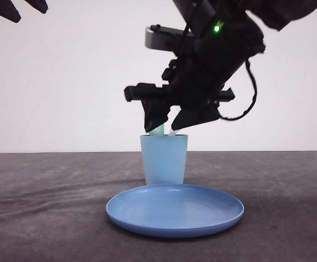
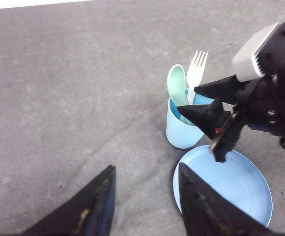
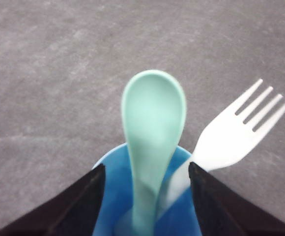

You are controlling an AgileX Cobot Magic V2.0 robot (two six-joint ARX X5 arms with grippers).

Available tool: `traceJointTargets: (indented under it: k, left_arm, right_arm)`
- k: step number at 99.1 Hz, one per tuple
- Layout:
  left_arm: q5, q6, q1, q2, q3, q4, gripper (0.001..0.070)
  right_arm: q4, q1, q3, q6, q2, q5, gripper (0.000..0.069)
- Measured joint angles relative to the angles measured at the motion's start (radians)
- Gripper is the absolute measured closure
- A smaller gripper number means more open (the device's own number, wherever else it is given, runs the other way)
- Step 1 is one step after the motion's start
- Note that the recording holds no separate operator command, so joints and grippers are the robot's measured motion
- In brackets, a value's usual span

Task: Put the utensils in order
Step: 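Lift the spoon with the right gripper and lower it into the cup, then open the right gripper and raise it above the cup, then lower the open right gripper around the blue cup and close on it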

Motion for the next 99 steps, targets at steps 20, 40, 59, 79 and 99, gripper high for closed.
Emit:
traceJointTargets:
  k: [20, 40, 59, 79, 99]
  left_arm:
    - [0.0, 0.0, 0.0, 0.0, 0.0, 0.0, 0.048]
    - [0.0, 0.0, 0.0, 0.0, 0.0, 0.0, 0.048]
    - [0.0, 0.0, 0.0, 0.0, 0.0, 0.002, 0.048]
    - [0.0, 0.0, 0.0, 0.0, 0.0, 0.004, 0.048]
    - [0.0, -0.009, 0.0, 0.0, 0.0, 0.004, 0.048]
  right_arm:
    - [-0.089, 0.007, 0.002, 0.0, -0.159, 0.0, 0.0346]
    - [-0.259, 0.04, 0.003, 0.009, -0.339, 0.0, 0.0228]
    - [-0.391, 0.073, 0.006, 0.084, -0.422, 0.0, 0.0011]
    - [-0.531, 0.08, 0.007, 0.169, -0.395, 0.0, 0.0011]
    - [-0.562, 0.082, 0.007, 0.24, -0.33, -0.007, 0.0011]
